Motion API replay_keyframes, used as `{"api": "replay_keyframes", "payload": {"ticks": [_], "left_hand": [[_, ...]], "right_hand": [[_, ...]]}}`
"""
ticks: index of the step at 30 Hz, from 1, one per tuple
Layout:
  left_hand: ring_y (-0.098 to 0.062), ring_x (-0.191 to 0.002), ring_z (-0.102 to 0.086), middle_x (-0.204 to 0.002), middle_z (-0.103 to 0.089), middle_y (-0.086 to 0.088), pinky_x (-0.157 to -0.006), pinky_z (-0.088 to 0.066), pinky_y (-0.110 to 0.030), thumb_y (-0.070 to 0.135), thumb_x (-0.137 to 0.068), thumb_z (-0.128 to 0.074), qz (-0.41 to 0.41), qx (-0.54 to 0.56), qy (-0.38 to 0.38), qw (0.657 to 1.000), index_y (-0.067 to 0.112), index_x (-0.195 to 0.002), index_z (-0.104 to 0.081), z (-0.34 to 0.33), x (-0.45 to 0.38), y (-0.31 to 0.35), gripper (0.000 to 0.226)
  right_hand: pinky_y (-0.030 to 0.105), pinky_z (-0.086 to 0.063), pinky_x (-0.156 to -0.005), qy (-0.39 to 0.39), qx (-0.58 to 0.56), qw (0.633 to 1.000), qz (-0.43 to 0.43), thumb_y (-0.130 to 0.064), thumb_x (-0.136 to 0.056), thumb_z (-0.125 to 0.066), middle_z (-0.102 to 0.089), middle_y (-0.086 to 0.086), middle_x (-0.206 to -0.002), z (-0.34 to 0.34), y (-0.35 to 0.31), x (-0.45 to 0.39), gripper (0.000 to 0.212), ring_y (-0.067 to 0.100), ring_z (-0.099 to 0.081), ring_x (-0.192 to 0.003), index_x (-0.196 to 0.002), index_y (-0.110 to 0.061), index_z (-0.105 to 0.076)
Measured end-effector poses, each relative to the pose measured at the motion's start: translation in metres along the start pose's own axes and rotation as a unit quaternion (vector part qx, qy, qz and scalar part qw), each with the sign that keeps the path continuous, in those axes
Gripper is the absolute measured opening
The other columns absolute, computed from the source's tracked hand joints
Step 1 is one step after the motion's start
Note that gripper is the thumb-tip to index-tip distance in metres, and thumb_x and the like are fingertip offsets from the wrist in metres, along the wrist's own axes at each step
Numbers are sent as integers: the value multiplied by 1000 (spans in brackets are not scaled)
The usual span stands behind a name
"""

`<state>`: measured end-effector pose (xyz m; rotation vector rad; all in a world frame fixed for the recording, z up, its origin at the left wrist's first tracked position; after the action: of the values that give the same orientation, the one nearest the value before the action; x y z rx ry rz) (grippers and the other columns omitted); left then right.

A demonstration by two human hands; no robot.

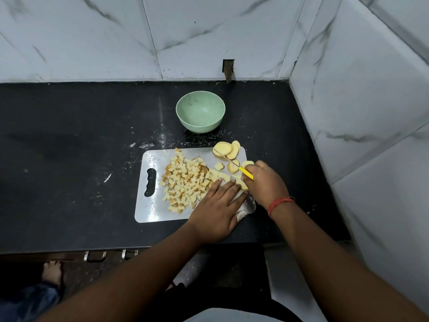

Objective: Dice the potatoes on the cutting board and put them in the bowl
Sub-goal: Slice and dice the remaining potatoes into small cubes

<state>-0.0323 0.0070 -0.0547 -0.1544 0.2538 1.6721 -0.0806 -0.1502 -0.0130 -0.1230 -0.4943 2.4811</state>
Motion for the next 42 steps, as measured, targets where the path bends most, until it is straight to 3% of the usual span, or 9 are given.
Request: {"api": "replay_keyframes", "payload": {"ticks": [4, 6, 13, 18, 24, 29, 42], "left_hand": [[-34, -150, -31, -154, -45, -15, -125, -18, -53, 48, -104, -44, -2, -23, -26, 999, 13, -152, -47, -2, -4, 0, 59], [-34, -149, -31, -155, -44, -15, -125, -18, -54, 48, -103, -46, 2, -24, -32, 999, 12, -153, -45, -2, -4, -1, 62], [-34, -147, -35, -152, -46, -16, -125, -19, -53, 48, -104, -40, 2, -34, -25, 999, 7, -151, -46, -2, -2, 1, 63], [-36, -143, -38, -152, -46, -20, -127, -18, -49, 50, -106, -37, 20, -22, -12, 999, 3, -150, -47, 1, -2, 1, 65], [-35, -143, -39, -152, -46, -19, -125, -22, -50, 47, -107, -37, 12, -21, -8, 1000, 6, -148, -50, 1, -3, 1, 60], [-35, -144, -39, -153, -46, -18, -125, -21, -50, 47, -108, -35, 18, -18, -15, 1000, 7, -148, -51, 0, 0, 1, 59], [-31, -150, -31, -160, -36, -18, -127, -18, -47, 49, -105, -42, 45, -3, -12, 999, 6, -152, -45, 5, -4, -1, 64]], "right_hand": [[35, -52, -79, -28, -27, 999, -11, -32, -94, -60, -51, -1, -121, -5, 7, 3, 34, 22, -59, -93, -126, -21, -60], [35, -52, -81, -28, -28, 999, -16, -30, -94, -60, -50, -1, -123, -7, 7, 6, 37, 21, -59, -95, -129, -21, -58], [36, -51, -85, -43, -30, 999, -4, -21, -92, -59, -52, -1, -127, -14, 3, 2, 28, 23, -59, -100, -120, -21, -63], [33, -50, -75, -38, -23, 999, 30, -19, -94, -56, -53, -3, -116, -17, -10, -3, 24, 24, -59, -92, -116, -22, -63], [35, -52, -66, 60, -35, 997, -22, -17, -93, -56, -55, -3, -105, -6, 3, 2, 11, 24, -59, -80, -97, -19, -65], [29, -51, -62, 46, 7, 999, 0, -17, -91, -59, -55, -6, -110, -7, 9, 6, 23, 19, -59, -77, -112, -24, -66], [30, -52, -71, 51, -35, 998, 11, -4, -86, -53, -57, -6, -118, -11, 0, 9, 32, 20, -61, -91, -111, -19, -67]]}}
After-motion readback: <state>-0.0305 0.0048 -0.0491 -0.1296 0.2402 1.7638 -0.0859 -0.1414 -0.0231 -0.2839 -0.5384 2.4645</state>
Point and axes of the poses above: each hand's wrist, its own x-axis away from the middle knuckle, its own z-axis out of the back of the hand, y = z × x, the point moved 4 cm from there along -x, towards the middle knuckle
